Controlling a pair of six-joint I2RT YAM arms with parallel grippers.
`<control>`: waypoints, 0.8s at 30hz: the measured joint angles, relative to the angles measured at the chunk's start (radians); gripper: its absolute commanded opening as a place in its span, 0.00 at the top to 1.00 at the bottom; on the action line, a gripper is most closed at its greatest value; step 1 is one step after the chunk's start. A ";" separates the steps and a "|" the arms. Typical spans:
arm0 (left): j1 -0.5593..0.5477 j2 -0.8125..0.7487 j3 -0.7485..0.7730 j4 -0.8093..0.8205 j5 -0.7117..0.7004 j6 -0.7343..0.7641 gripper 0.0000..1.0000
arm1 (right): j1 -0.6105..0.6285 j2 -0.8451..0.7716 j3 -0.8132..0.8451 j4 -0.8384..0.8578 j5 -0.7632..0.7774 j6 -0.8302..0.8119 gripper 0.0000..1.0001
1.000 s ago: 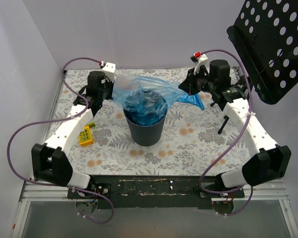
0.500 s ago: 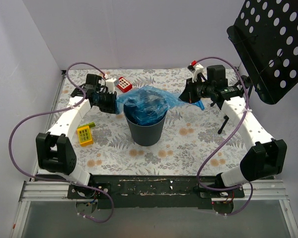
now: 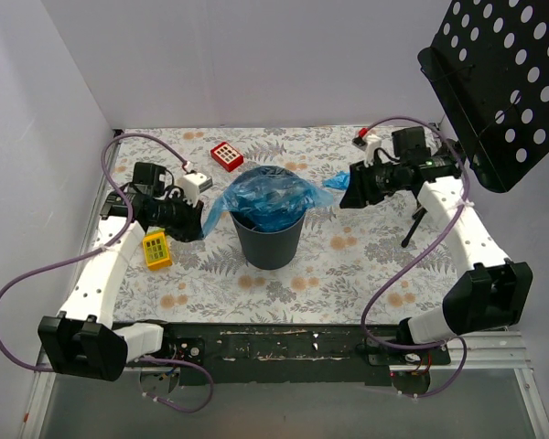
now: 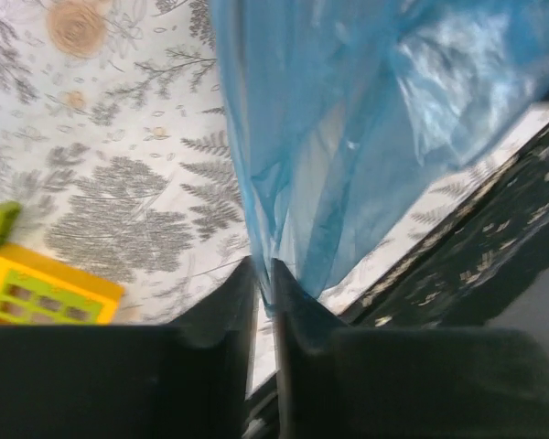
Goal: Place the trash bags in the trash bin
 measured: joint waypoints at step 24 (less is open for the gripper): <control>-0.012 0.267 0.439 0.172 0.334 0.054 0.31 | 0.048 0.156 0.121 0.364 -0.246 -0.191 0.44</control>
